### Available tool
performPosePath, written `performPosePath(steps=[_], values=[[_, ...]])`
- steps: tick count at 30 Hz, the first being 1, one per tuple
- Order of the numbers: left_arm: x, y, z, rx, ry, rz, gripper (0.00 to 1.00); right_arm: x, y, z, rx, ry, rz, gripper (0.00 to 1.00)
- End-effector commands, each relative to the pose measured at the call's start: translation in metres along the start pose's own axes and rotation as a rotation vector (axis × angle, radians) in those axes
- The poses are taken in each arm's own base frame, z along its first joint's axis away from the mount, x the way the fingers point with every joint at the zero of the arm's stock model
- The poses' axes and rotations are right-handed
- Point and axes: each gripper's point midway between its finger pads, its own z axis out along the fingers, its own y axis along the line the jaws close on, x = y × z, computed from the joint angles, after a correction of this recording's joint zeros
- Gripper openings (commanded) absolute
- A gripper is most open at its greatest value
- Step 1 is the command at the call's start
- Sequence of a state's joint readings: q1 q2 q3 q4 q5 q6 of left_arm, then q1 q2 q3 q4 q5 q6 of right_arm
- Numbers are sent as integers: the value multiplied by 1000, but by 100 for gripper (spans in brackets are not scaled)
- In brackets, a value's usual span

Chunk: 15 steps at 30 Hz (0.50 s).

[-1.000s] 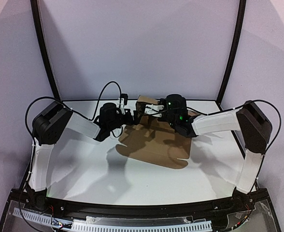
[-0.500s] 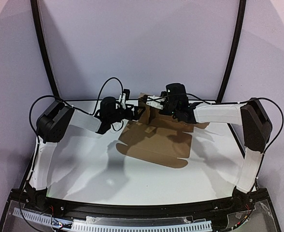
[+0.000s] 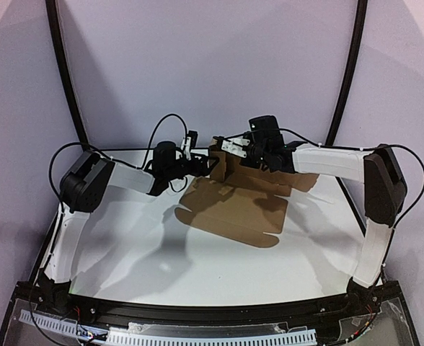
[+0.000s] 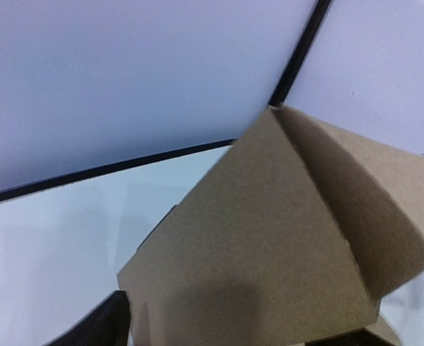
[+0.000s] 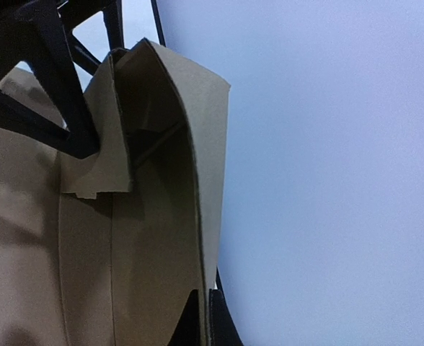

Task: Fold the paper box

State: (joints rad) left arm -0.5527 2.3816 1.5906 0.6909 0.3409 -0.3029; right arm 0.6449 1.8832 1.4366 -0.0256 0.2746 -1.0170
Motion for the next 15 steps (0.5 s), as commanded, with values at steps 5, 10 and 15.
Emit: performPosePath(steps=[5,10,15], values=[[-70,28,-3,-133,-230,31,63,0,111,-7,-431,-42,-34,0],[-85,26,-5,-143,-282,52,48,-1,114,-10,-478,-37,-37,0],[-96,12,-8,-136,-301,83,29,-4,110,-17,-527,-22,-32,0]])
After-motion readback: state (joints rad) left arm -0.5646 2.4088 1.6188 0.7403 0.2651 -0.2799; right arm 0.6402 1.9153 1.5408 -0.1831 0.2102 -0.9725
